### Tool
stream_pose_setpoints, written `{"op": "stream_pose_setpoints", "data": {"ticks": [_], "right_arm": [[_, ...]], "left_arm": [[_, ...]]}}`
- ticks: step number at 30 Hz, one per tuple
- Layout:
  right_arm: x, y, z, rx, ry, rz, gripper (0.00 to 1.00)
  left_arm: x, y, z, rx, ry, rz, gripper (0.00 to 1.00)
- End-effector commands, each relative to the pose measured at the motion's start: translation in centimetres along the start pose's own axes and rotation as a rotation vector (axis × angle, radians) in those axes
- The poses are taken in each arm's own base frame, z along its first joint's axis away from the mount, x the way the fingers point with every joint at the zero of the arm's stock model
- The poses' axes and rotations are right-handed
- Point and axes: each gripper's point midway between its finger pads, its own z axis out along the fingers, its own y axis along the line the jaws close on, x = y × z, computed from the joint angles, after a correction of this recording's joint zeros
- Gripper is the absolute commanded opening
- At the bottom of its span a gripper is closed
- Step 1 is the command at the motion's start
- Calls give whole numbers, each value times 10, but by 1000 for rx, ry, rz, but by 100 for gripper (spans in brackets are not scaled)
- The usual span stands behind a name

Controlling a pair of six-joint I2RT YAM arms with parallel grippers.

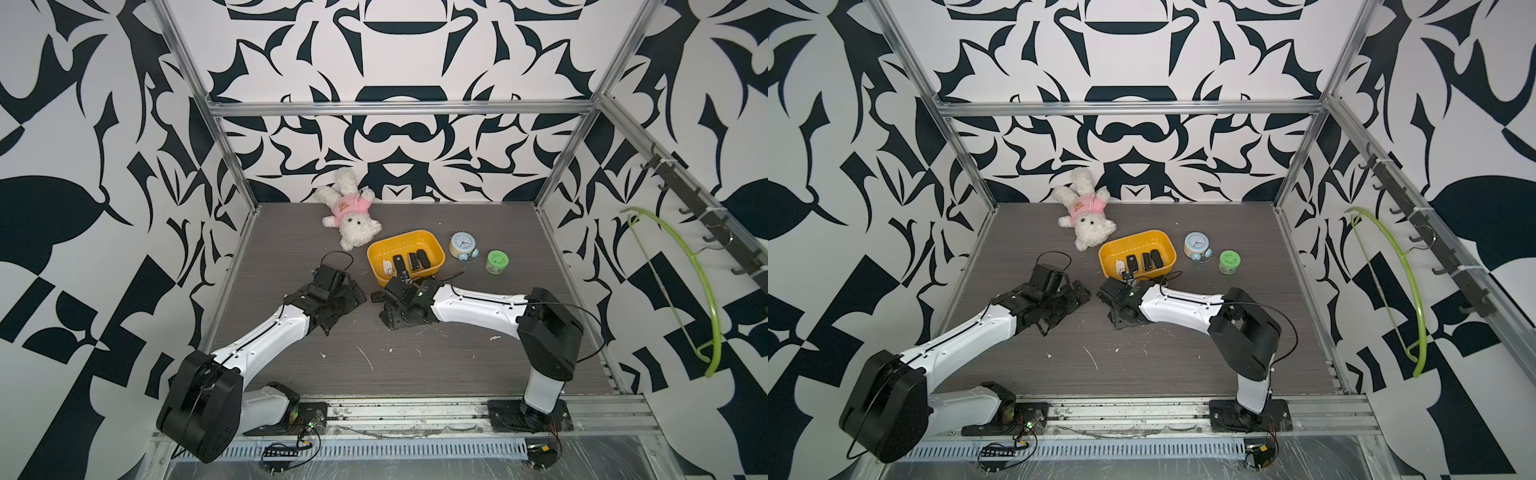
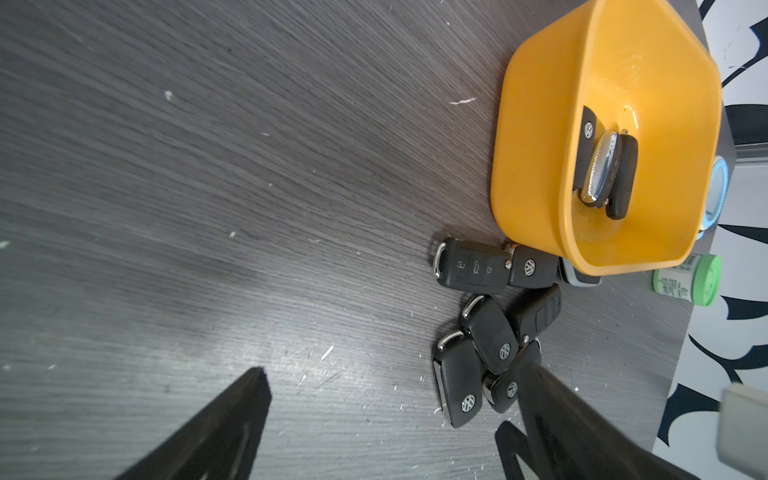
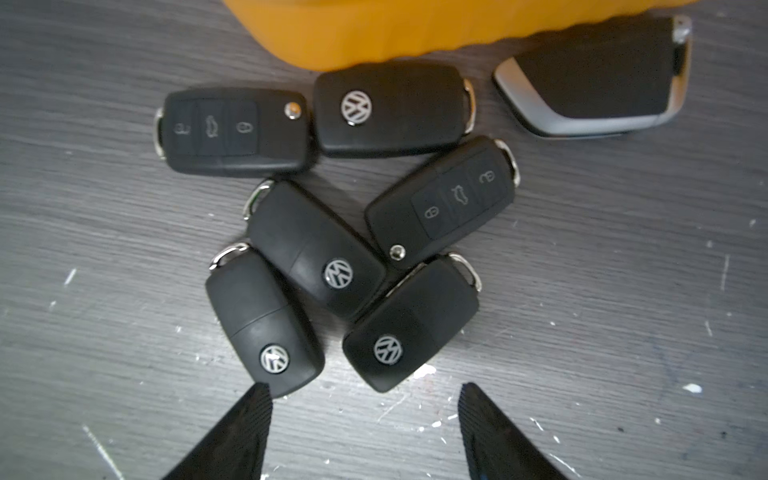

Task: Place the car key into the storage box
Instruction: Pick up the car key from the center of the board.

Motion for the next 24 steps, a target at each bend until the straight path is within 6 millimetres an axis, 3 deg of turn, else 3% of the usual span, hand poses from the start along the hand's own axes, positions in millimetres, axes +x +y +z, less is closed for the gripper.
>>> {"op": "stream_pose_setpoints", "data": {"ticks": [1,12,24], "right_arm": [[-9,-2,-6,35,-25,3,72],[-3,-6,5,79,7,-18,71],[0,-23,1,153,13,-39,71]], "left_arm": [[3,8,-1,-15,2,4,100],[2,8,-1,-17,-1,0,100],[3,6,-1,-10,4,-9,100]]}}
